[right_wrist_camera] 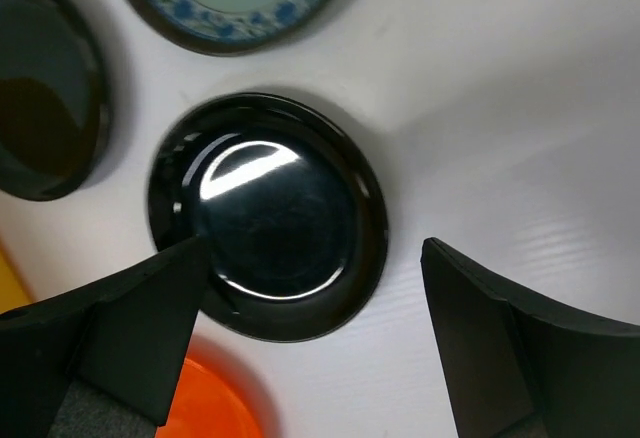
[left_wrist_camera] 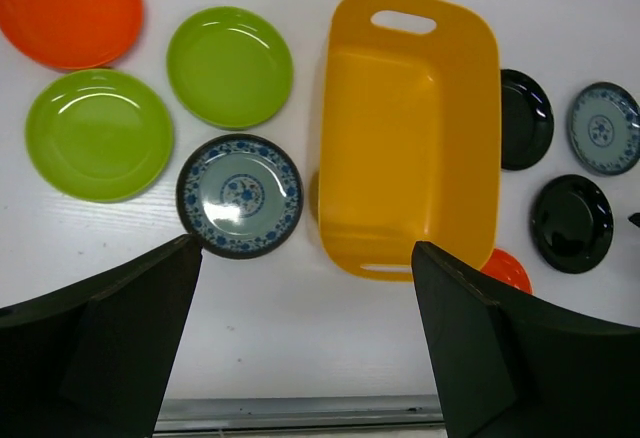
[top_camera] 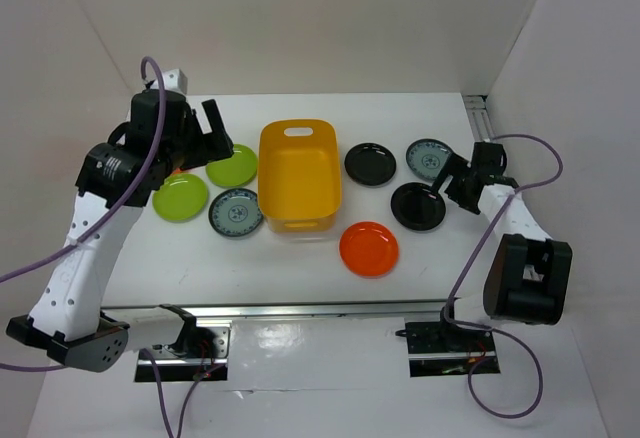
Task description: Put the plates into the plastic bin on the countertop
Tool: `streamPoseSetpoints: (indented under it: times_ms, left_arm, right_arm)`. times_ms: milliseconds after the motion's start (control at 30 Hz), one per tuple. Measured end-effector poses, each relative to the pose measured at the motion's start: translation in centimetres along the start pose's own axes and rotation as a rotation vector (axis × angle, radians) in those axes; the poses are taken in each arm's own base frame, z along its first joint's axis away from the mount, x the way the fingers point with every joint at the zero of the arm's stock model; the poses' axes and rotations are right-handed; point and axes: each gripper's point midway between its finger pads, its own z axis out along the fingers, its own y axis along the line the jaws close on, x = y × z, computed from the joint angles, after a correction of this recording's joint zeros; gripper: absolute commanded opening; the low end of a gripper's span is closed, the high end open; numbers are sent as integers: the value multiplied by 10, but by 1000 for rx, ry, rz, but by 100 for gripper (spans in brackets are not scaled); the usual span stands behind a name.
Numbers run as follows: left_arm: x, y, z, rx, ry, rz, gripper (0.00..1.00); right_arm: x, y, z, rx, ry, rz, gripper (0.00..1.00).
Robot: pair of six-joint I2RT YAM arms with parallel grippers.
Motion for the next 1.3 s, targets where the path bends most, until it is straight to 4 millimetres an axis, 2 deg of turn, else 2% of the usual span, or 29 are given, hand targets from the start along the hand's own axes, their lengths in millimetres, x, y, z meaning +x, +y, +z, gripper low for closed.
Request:
streamPoseSetpoints:
  times_ms: [100, 300, 467, 767, 833, 867, 900, 1133, 1233, 1300]
  left_arm:
    - [6, -11, 7, 64, 23, 31, 100]
    - [33, -24, 24, 163, 113, 66, 100]
    - [31, -27, 28, 201, 119, 46, 100]
    - [27, -32, 28, 220, 104, 44, 100]
    - [28, -30, 29, 214, 102, 44, 100]
    - [29, -29, 30, 209, 104, 45, 100]
    - [30, -28, 31, 203, 104, 45, 100]
    - [35, -20, 36, 167, 108, 49, 100]
    - [33, -17, 37, 146, 97, 49, 100]
    - [32, -13, 38, 125, 88, 46, 100]
  right_arm:
    - [10, -14, 11, 15, 38, 43, 93]
    - [24, -21, 35, 10, 83, 69, 89]
    - [46, -30, 51, 30, 141, 81, 77]
    - [40, -34, 65, 53, 92, 83, 26]
    - [39, -32, 67, 49, 87, 87, 15]
    - [39, -29, 67, 43, 85, 89, 4]
    - [38, -25, 68, 37, 78, 89, 0]
    - [37, -16, 65, 40, 66, 114, 0]
    - [31, -7, 49, 44, 39, 95, 0]
    - [22, 4, 30, 35, 3, 69, 0]
